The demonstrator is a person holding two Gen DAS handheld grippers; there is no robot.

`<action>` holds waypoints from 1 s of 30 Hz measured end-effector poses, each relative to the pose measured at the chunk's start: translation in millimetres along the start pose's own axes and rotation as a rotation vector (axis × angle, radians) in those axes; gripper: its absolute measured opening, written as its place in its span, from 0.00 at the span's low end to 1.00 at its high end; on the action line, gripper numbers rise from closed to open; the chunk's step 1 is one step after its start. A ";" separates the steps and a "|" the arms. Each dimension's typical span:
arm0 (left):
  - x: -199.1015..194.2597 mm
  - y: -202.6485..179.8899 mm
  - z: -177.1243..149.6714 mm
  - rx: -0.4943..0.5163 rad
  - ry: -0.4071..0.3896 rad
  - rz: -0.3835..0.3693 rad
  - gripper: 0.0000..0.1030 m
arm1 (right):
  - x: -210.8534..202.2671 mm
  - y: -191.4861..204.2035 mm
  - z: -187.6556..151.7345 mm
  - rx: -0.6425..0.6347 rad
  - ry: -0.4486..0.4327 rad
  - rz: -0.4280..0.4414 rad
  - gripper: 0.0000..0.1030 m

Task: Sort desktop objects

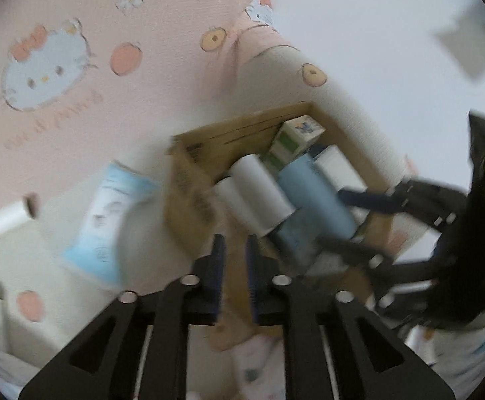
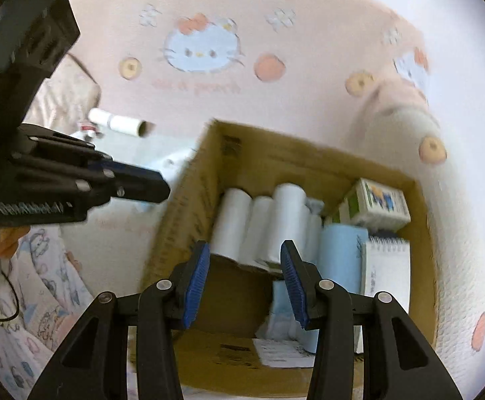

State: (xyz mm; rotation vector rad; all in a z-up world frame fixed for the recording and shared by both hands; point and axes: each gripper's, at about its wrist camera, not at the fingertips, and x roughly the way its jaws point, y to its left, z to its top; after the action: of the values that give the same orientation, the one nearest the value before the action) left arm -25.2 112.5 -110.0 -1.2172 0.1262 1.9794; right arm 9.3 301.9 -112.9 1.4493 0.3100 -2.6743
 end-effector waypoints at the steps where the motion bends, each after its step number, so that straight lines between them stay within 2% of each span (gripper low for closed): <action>1: -8.1 4.2 -5.0 0.016 -0.025 0.044 0.29 | -3.5 4.9 1.9 -0.007 -0.011 -0.008 0.40; 5: -31.6 27.0 -23.5 0.023 -0.139 0.165 0.48 | -9.5 29.1 8.6 -0.039 -0.037 -0.034 0.40; 7: -36.4 41.4 -30.7 0.003 -0.142 0.202 0.48 | -13.8 40.4 11.2 -0.049 -0.052 -0.023 0.40; 9: -37.2 60.7 -39.5 -0.052 -0.126 0.194 0.48 | -13.6 51.7 14.2 -0.052 -0.057 -0.005 0.40; 13: -37.2 109.0 -61.8 -0.255 -0.080 0.123 0.48 | -8.2 74.7 24.2 -0.047 -0.064 0.037 0.40; 15: -32.4 132.0 -72.9 -0.342 -0.039 0.111 0.48 | -5.1 84.3 28.7 -0.044 -0.066 0.056 0.40; 18: -28.3 162.2 -91.1 -0.428 -0.051 0.114 0.48 | 2.7 96.6 34.2 -0.045 -0.069 0.078 0.40; 21: -20.3 189.9 -109.1 -0.462 -0.046 0.142 0.48 | 12.6 107.3 39.4 -0.021 -0.061 0.102 0.40; 26: -9.3 215.6 -124.4 -0.418 0.006 0.218 0.46 | 37.4 128.4 44.7 0.006 -0.017 0.121 0.40; 28: -13.9 230.1 -127.1 -0.478 -0.021 0.157 0.46 | 49.7 140.1 46.9 -0.013 0.001 0.120 0.40; 30: -19.1 238.3 -126.0 -0.503 -0.051 0.136 0.46 | 62.6 154.1 49.2 -0.045 0.007 0.127 0.40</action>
State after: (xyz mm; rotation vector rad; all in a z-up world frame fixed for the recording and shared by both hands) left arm -90.2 -118.5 -234.3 -1.4986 -0.3435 2.2372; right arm -39.2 142.3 -160.3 1.4153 0.2679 -2.5464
